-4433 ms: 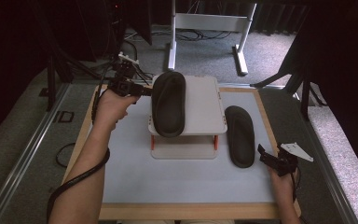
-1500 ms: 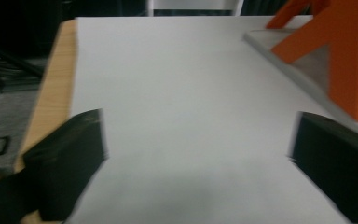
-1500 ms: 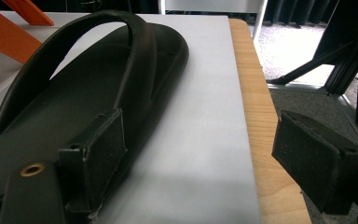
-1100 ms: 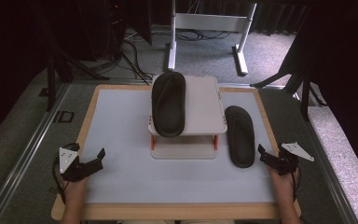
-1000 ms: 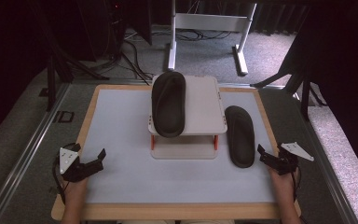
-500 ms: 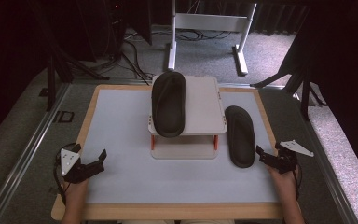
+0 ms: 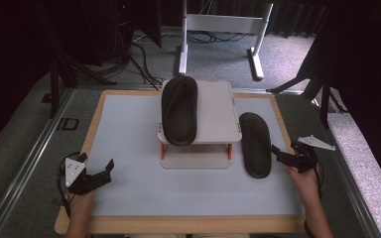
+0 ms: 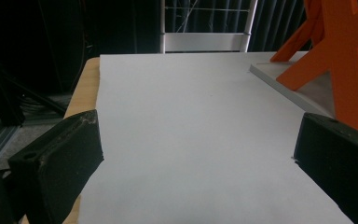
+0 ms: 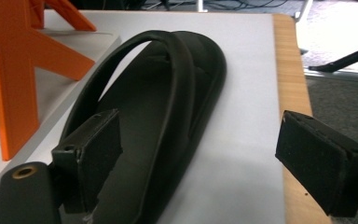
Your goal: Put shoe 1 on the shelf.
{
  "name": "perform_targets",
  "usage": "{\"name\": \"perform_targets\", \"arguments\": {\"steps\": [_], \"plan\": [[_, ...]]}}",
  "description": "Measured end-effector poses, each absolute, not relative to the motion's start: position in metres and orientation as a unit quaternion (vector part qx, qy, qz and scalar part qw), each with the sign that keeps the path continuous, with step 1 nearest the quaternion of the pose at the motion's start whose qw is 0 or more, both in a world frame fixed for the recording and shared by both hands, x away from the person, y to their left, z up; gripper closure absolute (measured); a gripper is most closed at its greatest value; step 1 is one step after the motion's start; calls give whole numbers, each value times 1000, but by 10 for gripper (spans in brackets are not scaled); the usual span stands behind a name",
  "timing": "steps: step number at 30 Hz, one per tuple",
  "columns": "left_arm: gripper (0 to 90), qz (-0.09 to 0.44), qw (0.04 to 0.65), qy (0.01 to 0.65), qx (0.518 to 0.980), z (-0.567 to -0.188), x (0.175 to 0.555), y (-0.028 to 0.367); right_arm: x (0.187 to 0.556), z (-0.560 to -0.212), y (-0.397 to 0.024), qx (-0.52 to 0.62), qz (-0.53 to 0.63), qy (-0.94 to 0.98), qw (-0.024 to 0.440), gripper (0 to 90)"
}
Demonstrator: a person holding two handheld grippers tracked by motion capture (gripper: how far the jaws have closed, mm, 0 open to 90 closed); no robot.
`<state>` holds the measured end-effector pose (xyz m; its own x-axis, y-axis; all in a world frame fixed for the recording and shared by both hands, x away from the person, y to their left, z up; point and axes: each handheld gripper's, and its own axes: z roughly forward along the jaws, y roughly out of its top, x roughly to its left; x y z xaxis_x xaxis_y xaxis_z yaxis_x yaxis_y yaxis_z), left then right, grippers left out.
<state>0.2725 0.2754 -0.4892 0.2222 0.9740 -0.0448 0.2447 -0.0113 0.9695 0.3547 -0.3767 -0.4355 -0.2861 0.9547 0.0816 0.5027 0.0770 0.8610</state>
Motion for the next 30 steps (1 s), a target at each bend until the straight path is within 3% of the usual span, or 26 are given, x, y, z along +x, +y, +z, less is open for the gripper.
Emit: {"name": "perform_targets", "arguments": {"steps": [17, 24, 26, 30], "plan": [[8, 365, 499, 496, 610, -489, 272, 276, 393, -416, -361, 515, 381, 728, 244, 140], [8, 364, 500, 493, 612, -489, 272, 276, 406, -407, -359, 506, 368, 743, 237, 159], [8, 364, 500, 493, 612, -489, 272, 275, 408, -405, -359, 504, 366, 748, 229, 220], [8, 365, 500, 492, 612, -489, 272, 275, 415, -401, -354, 495, 354, 761, 226, 203]]}}
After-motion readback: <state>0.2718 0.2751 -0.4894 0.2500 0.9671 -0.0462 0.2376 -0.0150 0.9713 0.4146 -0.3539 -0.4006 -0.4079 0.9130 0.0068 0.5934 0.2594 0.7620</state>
